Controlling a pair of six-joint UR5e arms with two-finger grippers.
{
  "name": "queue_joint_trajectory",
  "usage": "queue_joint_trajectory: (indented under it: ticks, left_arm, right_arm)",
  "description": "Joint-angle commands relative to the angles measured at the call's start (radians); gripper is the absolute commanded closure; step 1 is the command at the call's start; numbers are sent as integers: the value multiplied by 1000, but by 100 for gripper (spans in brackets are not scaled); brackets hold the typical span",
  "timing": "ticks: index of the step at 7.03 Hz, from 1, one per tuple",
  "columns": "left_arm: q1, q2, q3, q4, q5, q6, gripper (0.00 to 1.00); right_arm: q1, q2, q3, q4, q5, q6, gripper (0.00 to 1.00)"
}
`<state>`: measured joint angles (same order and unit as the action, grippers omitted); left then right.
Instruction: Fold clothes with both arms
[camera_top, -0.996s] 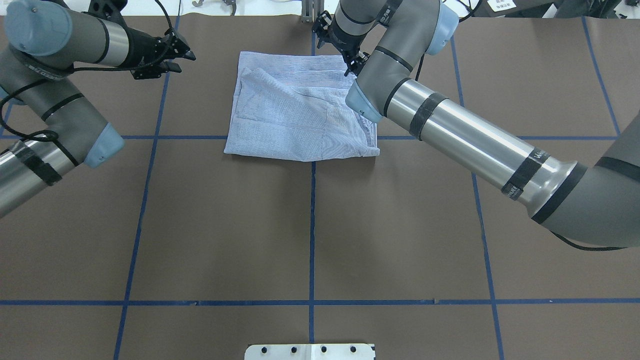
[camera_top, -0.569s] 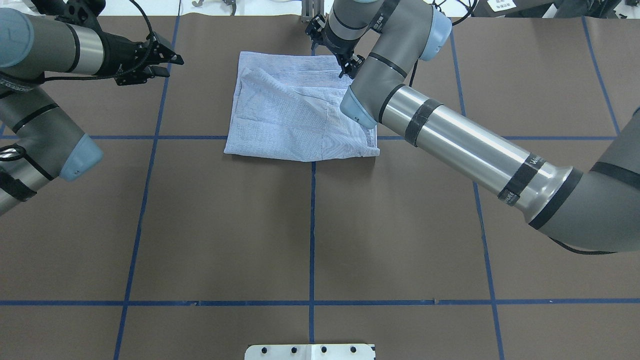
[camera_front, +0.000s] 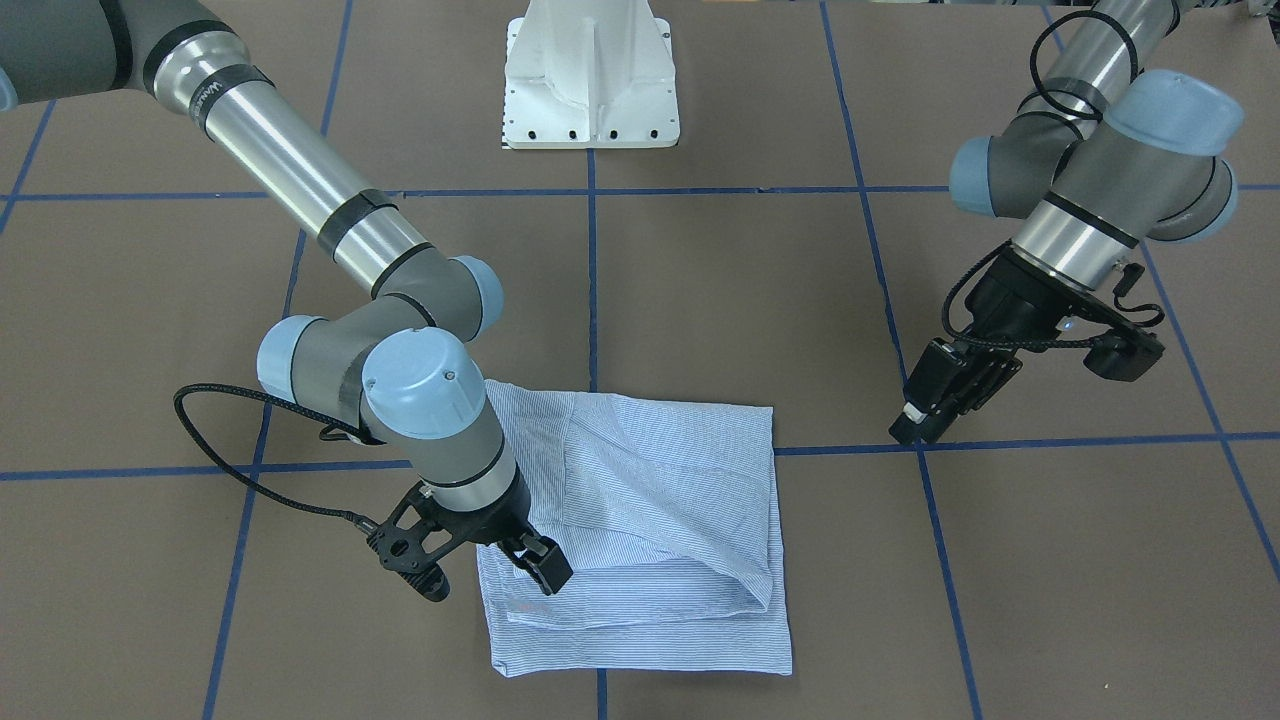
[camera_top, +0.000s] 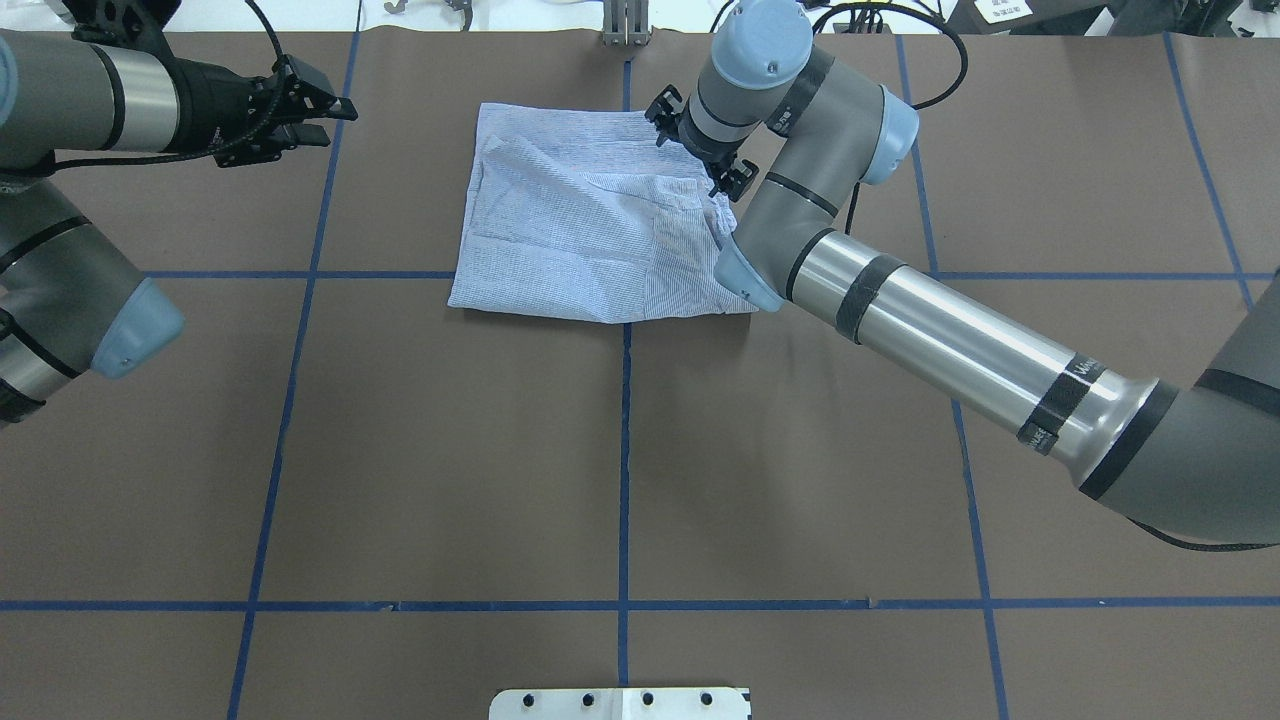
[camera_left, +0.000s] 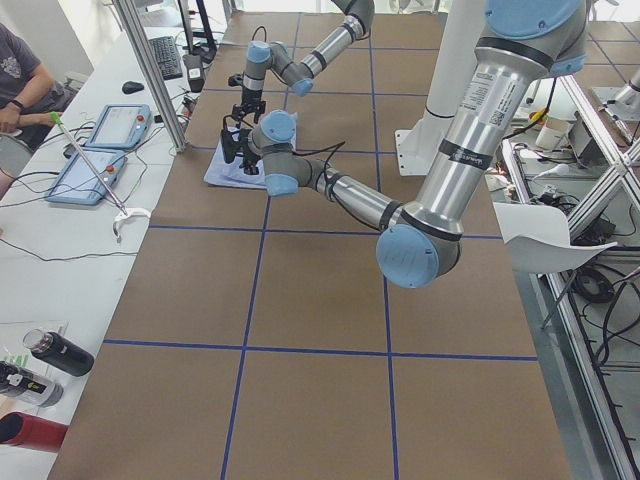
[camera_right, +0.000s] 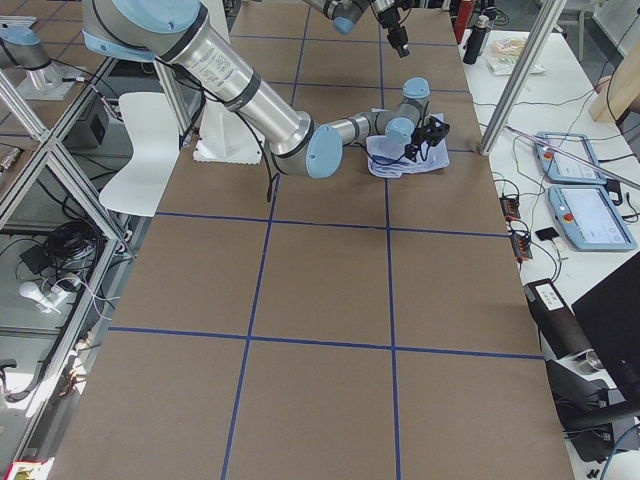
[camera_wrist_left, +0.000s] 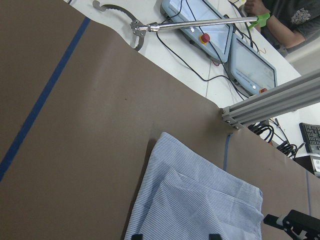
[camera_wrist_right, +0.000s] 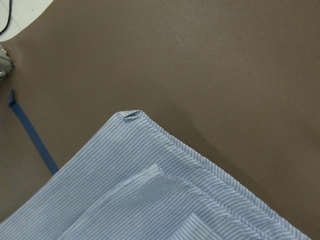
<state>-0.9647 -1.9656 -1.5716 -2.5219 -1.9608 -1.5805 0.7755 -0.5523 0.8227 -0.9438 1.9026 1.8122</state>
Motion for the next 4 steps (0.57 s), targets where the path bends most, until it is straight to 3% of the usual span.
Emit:
queue_joint_trajectory:
  ticks: [1, 2, 4]
  left_arm:
    - [1, 7, 1, -2, 0, 2, 47]
    - [3, 7, -1, 0, 0, 4, 47]
    - [3, 4, -1, 0, 0, 5, 47]
  right_arm:
    - [-9, -18, 7, 2, 22, 9, 17]
    - [-7, -20, 15, 2, 33, 40, 25]
    - [-7, -34, 22, 2, 36, 55, 25]
